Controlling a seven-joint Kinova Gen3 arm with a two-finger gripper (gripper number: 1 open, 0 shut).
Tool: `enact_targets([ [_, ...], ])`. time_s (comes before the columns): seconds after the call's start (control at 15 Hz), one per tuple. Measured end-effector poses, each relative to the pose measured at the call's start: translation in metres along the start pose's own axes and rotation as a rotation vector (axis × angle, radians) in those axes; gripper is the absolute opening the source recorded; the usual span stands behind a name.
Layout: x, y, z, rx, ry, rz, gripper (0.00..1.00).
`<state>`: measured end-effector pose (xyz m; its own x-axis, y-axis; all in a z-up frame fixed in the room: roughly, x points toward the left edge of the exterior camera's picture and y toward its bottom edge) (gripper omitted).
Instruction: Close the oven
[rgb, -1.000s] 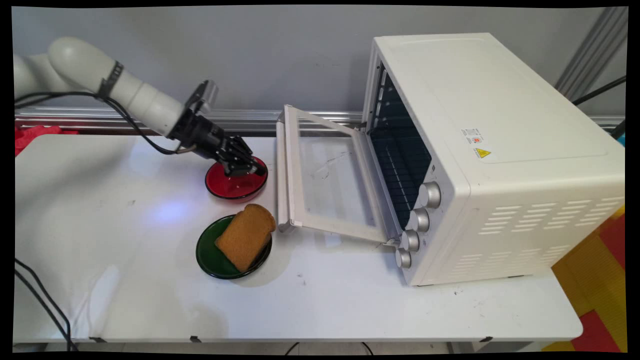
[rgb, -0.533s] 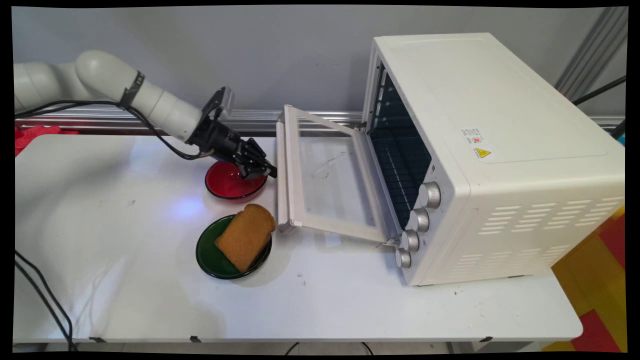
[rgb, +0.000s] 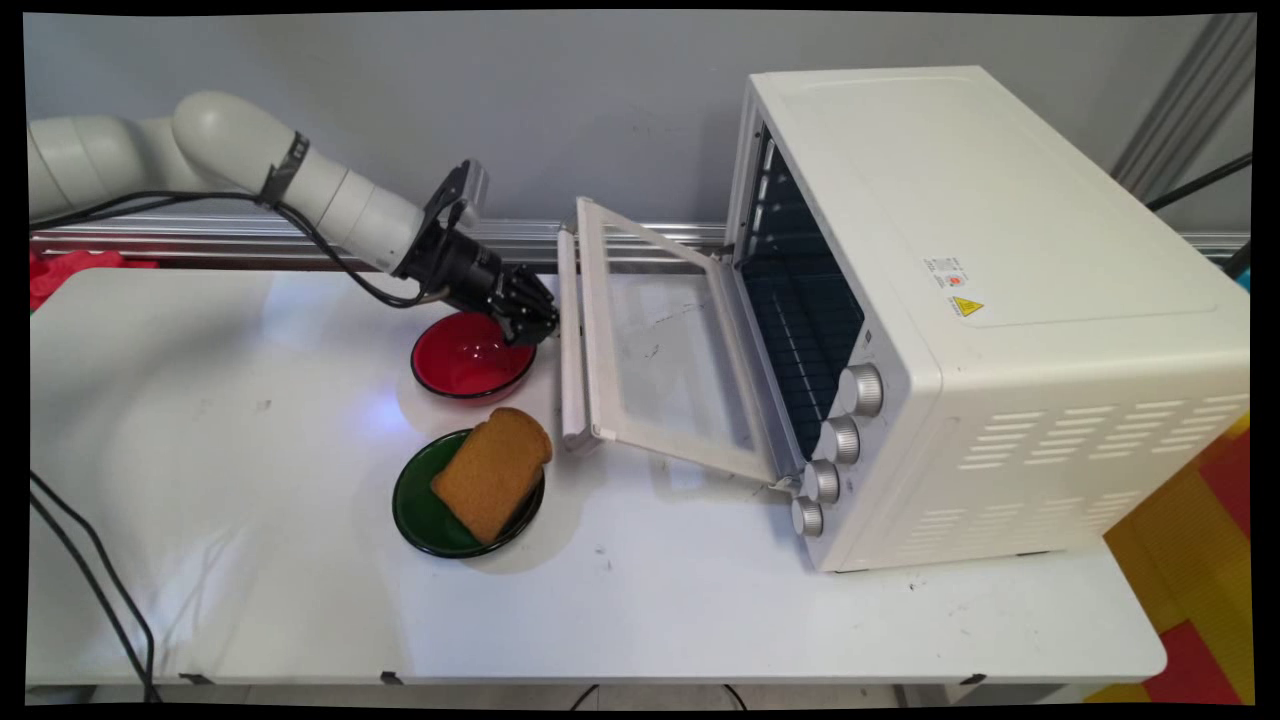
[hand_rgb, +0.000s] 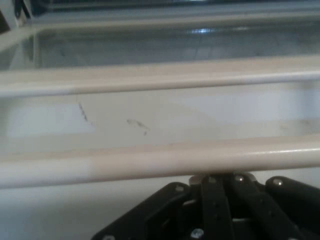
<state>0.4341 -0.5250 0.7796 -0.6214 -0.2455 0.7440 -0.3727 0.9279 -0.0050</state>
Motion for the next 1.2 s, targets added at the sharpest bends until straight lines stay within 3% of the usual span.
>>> enact_targets([
  [0.53,0.043,-0.008,-0.024,-0.005,0.037,0.049,0.0],
  [1.2,0.108,-0.006,-0.034,-0.01,0.122,0.069,0.0],
])
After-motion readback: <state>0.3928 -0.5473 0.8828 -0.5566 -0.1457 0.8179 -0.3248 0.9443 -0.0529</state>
